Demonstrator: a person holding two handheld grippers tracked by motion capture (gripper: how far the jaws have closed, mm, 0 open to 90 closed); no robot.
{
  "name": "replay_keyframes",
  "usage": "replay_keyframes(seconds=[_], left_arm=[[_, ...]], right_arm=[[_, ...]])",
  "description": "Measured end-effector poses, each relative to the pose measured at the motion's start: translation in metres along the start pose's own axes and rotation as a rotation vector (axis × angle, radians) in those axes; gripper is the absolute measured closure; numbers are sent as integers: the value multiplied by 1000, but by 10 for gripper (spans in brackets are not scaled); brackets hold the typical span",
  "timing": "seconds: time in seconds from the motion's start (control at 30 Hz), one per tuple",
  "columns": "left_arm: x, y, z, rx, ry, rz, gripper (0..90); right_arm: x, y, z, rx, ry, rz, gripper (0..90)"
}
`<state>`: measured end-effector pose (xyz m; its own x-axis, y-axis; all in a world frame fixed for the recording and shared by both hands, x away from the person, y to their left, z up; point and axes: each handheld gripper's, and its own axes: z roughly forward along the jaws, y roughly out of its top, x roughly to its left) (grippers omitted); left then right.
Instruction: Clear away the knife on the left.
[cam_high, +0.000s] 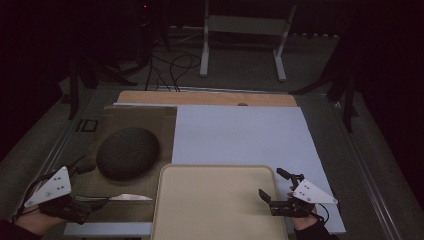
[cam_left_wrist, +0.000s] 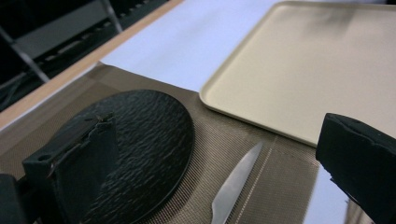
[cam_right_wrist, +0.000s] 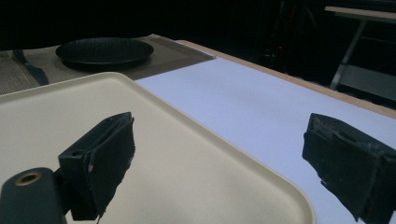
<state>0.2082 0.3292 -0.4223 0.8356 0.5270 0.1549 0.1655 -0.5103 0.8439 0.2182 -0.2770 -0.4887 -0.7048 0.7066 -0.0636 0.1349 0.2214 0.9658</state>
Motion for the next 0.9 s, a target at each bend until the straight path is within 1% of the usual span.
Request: replay_keyframes(seconds=[0.03,0.07,0.1,0.17,0.2,0.27,0.3,0.33,0.37,0.4,0.43,0.5,0.57,0.6,0.63,0.67,0.7,0.73,0.77,0.83,0.87,0.9], left_arm=[[1,1,0,13,4,11,0],[2,2,0,24,-6,15,0],[3,3,1,33,-5,22,0],[6,4,1,54,-17,28,0],[8,5,1,62,-9,37,0],[12,7,1,76,-17,42,0],[13,8,1,88,-11,52,0],[15,9,1,98,-20,54,0],[17,10,1,107,-14,62,0],[18,11,1,119,-18,64,0],[18,11,1,119,-18,64,0],[23,12,2,150,-26,74,0],[24,14,3,170,-20,92,0],[25,14,3,176,-31,90,0],[25,14,3,176,-31,90,0],[27,17,4,201,-33,105,0],[28,18,5,210,-43,103,0],[29,19,6,228,-38,117,0],[30,21,7,243,-48,121,0],[32,23,9,263,-51,131,0],[33,24,10,275,-59,137,7],[34,25,12,290,-56,150,8]], right_arm=[[0,0,0,0,0,0,89],[0,0,0,0,0,1,89],[0,0,0,-1,0,1,89],[0,0,0,-3,2,3,89],[0,0,0,-3,2,3,89],[0,0,1,-3,3,2,89],[0,0,0,-3,4,2,89],[0,0,0,-3,3,3,89],[0,0,0,-3,3,3,89],[0,0,1,-4,4,3,89],[0,0,1,-4,4,3,89],[0,0,1,-3,5,3,89],[0,0,1,-3,5,4,89],[0,0,1,-2,5,3,89],[0,0,1,-2,5,3,89],[0,0,1,-2,5,3,89],[0,-1,1,-1,7,7,89],[0,-1,2,2,8,5,89],[1,-1,2,3,8,5,89],[1,-1,2,4,9,2,89],[1,0,2,4,9,1,89],[1,0,2,3,10,2,89]])
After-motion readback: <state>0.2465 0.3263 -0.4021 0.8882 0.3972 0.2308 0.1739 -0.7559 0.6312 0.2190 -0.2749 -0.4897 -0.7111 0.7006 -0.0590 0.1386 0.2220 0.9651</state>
